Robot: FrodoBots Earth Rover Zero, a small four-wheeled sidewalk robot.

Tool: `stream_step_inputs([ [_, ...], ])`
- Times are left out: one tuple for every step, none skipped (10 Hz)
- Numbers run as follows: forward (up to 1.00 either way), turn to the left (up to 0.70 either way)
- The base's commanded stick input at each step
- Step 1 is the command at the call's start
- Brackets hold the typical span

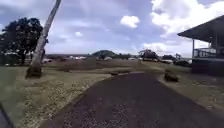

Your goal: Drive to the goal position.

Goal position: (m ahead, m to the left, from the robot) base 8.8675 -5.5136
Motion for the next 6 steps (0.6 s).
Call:
stream_step_inputs([
  [0.70, -0.35],
  [0.70, -0.35],
  [0.70, -0.35],
  [0.70, -0.35],
  [0.70, -0.34],
  [0.70, -0.14],
])
